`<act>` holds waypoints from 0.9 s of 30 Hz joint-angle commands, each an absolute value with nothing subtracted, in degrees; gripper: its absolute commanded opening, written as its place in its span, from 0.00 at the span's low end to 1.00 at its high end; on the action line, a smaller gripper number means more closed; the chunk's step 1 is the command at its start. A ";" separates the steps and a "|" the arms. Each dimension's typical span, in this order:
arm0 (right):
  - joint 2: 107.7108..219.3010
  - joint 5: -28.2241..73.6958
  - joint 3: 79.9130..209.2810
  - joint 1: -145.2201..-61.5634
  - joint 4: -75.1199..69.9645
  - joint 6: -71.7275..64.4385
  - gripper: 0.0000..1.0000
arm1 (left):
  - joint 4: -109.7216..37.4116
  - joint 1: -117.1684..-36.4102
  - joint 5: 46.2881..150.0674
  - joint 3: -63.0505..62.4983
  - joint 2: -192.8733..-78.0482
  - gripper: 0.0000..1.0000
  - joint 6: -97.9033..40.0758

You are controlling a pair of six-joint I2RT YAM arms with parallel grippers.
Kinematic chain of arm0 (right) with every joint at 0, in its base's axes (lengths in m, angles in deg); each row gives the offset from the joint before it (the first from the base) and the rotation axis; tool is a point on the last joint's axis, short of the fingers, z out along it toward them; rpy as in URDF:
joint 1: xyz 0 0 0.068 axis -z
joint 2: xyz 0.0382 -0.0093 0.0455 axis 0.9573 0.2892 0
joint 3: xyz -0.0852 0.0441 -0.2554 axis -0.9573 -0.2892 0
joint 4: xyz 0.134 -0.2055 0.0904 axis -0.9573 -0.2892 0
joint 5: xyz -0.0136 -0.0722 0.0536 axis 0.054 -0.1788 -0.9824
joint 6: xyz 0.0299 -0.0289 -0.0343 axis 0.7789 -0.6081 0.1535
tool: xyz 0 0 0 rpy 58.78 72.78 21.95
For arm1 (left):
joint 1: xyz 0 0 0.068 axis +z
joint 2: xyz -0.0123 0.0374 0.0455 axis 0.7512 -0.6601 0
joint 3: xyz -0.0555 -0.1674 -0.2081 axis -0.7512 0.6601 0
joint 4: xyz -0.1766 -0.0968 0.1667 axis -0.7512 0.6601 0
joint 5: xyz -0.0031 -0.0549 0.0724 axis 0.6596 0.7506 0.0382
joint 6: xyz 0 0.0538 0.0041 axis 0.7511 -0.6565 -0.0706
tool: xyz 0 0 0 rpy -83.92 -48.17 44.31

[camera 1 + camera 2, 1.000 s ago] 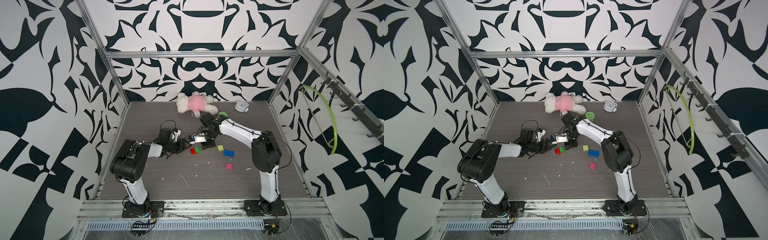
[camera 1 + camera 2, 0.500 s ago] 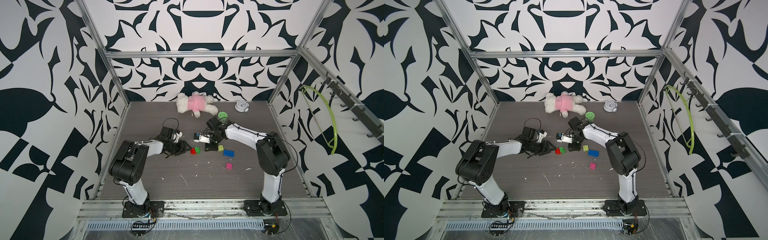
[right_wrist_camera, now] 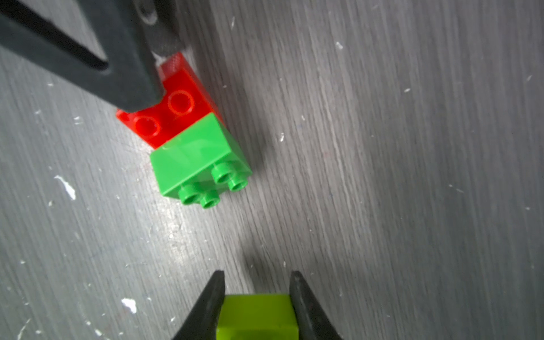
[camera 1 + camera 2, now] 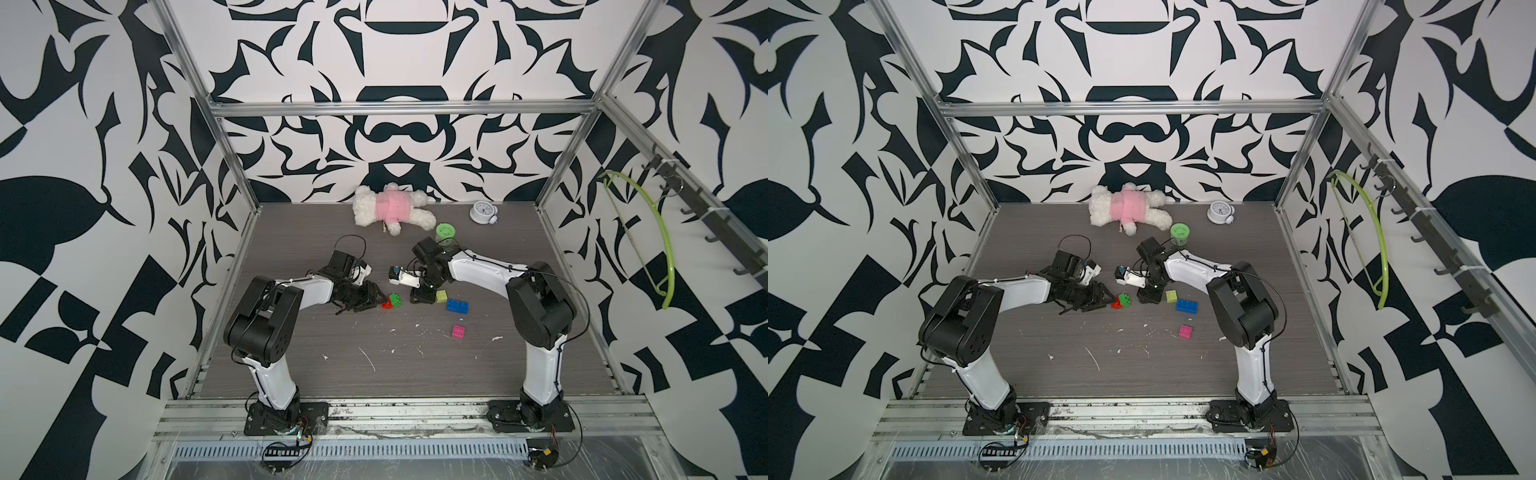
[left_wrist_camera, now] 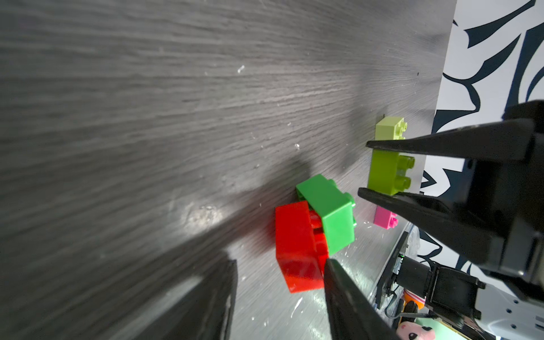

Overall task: Assemble the letter y with lego
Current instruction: Place the lego brick at the center of the board, then pick up the lego brick from the center of the board.

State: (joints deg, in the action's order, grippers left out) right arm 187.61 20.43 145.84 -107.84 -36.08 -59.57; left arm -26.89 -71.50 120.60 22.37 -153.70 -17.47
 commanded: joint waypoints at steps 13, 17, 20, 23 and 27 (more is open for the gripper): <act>182.05 9.73 143.01 -107.92 -24.11 -65.23 0.57 | -24.66 -71.59 118.42 23.15 -154.69 0.43 -19.68; 183.09 6.20 144.99 -108.22 -25.90 -67.62 0.58 | -24.94 -71.62 117.92 23.17 -155.04 0.43 -20.00; 183.60 5.67 145.32 -108.41 -26.03 -68.47 0.59 | -25.33 -71.63 117.74 23.41 -155.54 0.43 -20.06; 184.44 4.76 145.75 -108.54 -26.29 -69.00 0.59 | -25.55 -71.62 117.60 23.61 -156.12 0.43 -20.03; 185.93 4.15 146.96 -109.01 -27.55 -70.02 0.59 | -25.64 -71.63 117.49 23.70 -156.36 0.43 -20.13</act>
State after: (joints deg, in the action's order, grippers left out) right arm 185.51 6.57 144.51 -108.52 -26.25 -68.34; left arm -27.46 -71.54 119.53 22.33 -154.27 -19.06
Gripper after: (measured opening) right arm 0.592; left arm 0.431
